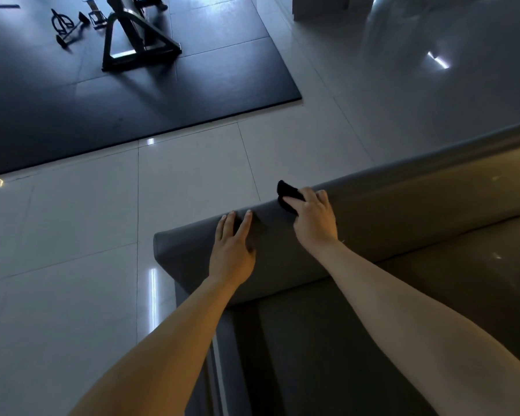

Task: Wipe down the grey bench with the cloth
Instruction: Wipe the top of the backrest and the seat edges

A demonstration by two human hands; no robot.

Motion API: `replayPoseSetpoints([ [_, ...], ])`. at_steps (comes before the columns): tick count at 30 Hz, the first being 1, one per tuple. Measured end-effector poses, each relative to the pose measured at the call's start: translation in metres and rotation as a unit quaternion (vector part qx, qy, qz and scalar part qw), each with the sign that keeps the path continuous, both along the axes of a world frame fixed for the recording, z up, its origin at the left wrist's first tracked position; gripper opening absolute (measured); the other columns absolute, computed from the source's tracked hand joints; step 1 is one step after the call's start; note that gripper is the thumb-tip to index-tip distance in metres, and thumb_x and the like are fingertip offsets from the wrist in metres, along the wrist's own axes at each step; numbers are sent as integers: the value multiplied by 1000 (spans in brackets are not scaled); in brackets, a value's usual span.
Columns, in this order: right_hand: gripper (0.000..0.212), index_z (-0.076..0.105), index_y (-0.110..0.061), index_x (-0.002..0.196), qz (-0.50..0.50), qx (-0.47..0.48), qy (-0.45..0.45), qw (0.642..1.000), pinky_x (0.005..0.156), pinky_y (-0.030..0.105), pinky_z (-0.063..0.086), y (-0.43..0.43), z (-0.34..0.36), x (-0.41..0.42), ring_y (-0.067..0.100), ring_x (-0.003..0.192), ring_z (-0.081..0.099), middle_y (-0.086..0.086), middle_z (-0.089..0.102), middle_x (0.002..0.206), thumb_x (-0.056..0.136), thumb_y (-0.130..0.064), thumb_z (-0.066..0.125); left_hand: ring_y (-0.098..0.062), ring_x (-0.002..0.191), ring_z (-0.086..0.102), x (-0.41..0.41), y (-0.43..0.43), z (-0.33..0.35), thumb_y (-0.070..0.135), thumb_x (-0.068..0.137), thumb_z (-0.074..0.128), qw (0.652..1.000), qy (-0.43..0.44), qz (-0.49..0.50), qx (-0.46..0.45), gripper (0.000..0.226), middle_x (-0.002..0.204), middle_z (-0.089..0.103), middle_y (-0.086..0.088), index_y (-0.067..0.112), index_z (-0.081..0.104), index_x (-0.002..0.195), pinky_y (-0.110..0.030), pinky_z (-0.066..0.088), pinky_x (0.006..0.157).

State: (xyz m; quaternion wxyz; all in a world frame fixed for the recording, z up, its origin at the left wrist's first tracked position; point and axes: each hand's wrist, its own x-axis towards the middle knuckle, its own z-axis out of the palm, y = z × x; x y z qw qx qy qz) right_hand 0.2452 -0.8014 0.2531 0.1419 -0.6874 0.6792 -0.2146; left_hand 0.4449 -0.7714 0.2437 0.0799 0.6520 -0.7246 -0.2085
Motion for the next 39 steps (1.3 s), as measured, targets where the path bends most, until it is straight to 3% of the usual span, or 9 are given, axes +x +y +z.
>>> replayPoseSetpoints([
  [6, 59, 47, -18, 150, -144, 31, -29, 989, 102, 43, 46, -5, -1, -24, 33, 124, 40, 11, 45, 142, 94, 0, 53, -24, 155, -11, -3, 0, 1, 23, 102, 52, 1000, -1, 3, 11, 77, 169, -2, -4, 33, 5, 162, -37, 3, 124],
  [8, 58, 46, -18, 151, -128, 42, -78, 988, 106, 44, 47, -2, 1, -8, 32, 131, 38, 11, 39, 149, 95, -6, 56, -26, 155, -11, -7, 2, 2, 25, 102, 54, 1000, -10, 8, 10, 78, 169, -4, -6, 33, 4, 162, -39, 1, 124],
  [12, 51, 56, -22, 142, 26, 28, -84, 996, 103, 40, 49, 8, 1, 36, 29, 127, 34, 2, 40, 146, 93, -11, 62, -35, 154, -11, -17, -4, 0, 28, 100, 53, 999, -35, 15, 21, 78, 168, -6, -13, 35, 5, 162, -45, -3, 126],
  [15, 56, 53, -24, 145, 75, 39, -66, 994, 102, 42, 48, 10, -2, 46, 29, 127, 33, -4, 38, 154, 92, -7, 59, -41, 153, -12, -28, -9, -1, 39, 100, 46, 998, -64, 2, 5, 74, 169, -9, -8, 36, 4, 161, -61, 0, 123],
  [18, 64, 45, -27, 151, 70, 29, -26, 997, 97, 44, 50, 10, -3, 32, 29, 127, 36, -5, 38, 156, 94, -1, 57, -32, 152, -23, -47, -10, 8, 31, 100, 54, 999, -41, 14, 22, 79, 168, -15, 5, 37, 4, 160, -70, -2, 116],
  [21, 59, 47, -25, 150, 60, 5, 15, 998, 90, 45, 52, 11, -2, 6, 30, 118, 41, 1, 46, 149, 97, -1, 52, -22, 153, -20, -70, -8, 11, 27, 99, 55, 999, -36, 2, 27, 82, 169, -9, 7, 36, 2, 161, -76, -6, 113],
  [31, 59, 52, -27, 148, -39, -14, 40, 998, 87, 41, 51, 6, -10, -66, 28, 109, 41, -1, 52, 137, 97, 3, 47, -26, 150, -29, -77, -4, 2, 33, 97, 60, 995, -85, -16, 59, 92, 166, -23, 5, 49, -9, 156, -75, -8, 113],
  [35, 57, 52, -28, 148, -106, -16, -1, 994, 87, 38, 51, 6, -12, -79, 25, 113, 41, -2, 51, 134, 97, 0, 50, -27, 150, -29, -79, -5, 5, 35, 97, 60, 994, -91, -20, 60, 93, 166, -23, 5, 49, -9, 156, -74, -8, 114],
  [39, 56, 51, -24, 148, -153, 1, -127, 980, 95, 32, 50, 12, -10, -51, 21, 117, 45, -1, 44, 142, 96, -4, 57, -28, 150, -30, -82, -4, 8, 33, 97, 59, 993, -98, -14, 68, 93, 166, -25, 3, 48, -11, 156, -74, -8, 114],
])
